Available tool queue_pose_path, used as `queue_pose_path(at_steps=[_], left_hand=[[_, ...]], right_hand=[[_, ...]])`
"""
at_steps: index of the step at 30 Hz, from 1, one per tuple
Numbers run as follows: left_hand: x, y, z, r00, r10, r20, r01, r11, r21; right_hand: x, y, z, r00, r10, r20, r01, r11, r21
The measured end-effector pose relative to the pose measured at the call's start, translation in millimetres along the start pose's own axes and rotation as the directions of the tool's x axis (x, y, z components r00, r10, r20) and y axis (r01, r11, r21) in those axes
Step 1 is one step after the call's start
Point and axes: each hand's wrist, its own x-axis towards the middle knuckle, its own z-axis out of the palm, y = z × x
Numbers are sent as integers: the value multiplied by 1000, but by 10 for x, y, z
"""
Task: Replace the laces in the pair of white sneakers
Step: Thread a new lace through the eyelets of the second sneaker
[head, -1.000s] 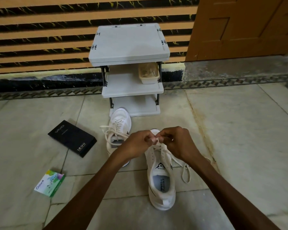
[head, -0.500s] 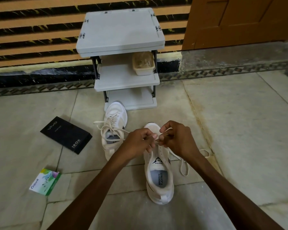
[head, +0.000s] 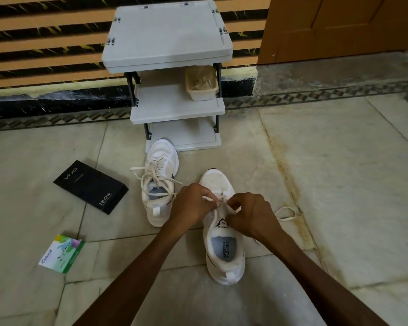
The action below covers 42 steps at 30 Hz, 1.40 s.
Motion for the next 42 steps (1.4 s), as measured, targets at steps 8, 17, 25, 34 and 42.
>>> queue_pose_path(at_steps=[8, 17, 25, 34, 42], left_hand=[[-7, 62, 58, 1000, -19, -13, 19, 998, -56], [-61, 49, 271, 992, -113, -54, 95, 960, -265], [-48, 110, 315, 972, -229, -49, 198, 915, -353], [-47, 152, 361, 945, -326, -8, 293, 859, -420], [9, 197, 179, 901, -355, 248, 432, 779, -454]], right_hand=[[-5, 216, -93, 966, 126, 225, -241, 749, 618], [-10, 239, -107, 946, 98, 310, -289, 690, 663], [-37, 200, -90, 967, -2, 253, -159, 773, 614], [35, 225, -13, 997, 79, -5, -61, 799, 599], [87, 150, 219, 962, 67, -265, 68, 880, 470]])
